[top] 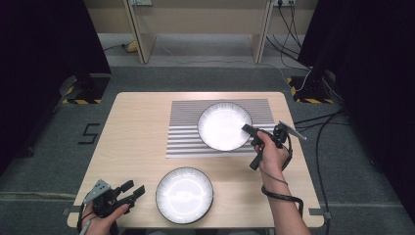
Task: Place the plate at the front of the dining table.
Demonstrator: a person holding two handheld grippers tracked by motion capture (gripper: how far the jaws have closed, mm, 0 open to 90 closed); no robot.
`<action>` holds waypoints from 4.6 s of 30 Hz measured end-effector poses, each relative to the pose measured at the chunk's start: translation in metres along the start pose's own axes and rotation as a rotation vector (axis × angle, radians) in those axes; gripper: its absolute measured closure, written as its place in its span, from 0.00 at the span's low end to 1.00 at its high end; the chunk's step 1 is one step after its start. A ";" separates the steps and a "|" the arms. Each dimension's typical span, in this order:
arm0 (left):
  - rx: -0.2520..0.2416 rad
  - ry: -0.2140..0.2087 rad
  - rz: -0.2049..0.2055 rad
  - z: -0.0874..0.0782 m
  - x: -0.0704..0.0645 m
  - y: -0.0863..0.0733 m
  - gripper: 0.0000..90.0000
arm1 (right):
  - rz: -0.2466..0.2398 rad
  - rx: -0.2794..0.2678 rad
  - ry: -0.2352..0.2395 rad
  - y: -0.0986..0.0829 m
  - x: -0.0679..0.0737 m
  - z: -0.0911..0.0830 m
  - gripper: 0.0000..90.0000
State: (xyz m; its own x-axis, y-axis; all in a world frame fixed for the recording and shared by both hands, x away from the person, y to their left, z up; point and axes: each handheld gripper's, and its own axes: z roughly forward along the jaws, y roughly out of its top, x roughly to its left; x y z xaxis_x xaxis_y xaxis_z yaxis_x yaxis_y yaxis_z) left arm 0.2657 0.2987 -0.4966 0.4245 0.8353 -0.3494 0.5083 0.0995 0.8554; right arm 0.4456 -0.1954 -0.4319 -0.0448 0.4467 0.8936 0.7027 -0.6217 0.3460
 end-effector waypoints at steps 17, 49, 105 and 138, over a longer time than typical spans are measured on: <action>-0.008 0.000 -0.006 0.000 0.001 0.001 0.43 | 0.007 -0.004 -0.022 0.016 0.004 0.017 0.84; -0.020 0.010 -0.016 0.000 0.003 0.001 0.42 | 0.038 -0.031 -0.053 0.041 0.002 0.037 0.84; -0.016 0.005 -0.006 0.002 0.002 0.000 0.42 | 0.105 -0.085 -0.129 0.068 -0.015 0.060 0.84; -0.016 0.009 -0.011 0.002 0.005 0.000 0.42 | 0.156 -0.105 -0.156 0.071 -0.033 0.079 0.83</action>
State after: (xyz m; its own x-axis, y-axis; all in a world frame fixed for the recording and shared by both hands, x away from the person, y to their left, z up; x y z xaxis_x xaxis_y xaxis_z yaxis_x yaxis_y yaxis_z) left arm 0.2691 0.3021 -0.4995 0.4124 0.8389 -0.3552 0.5007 0.1170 0.8577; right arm 0.5530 -0.2039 -0.4596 0.1747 0.4290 0.8863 0.6143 -0.7509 0.2424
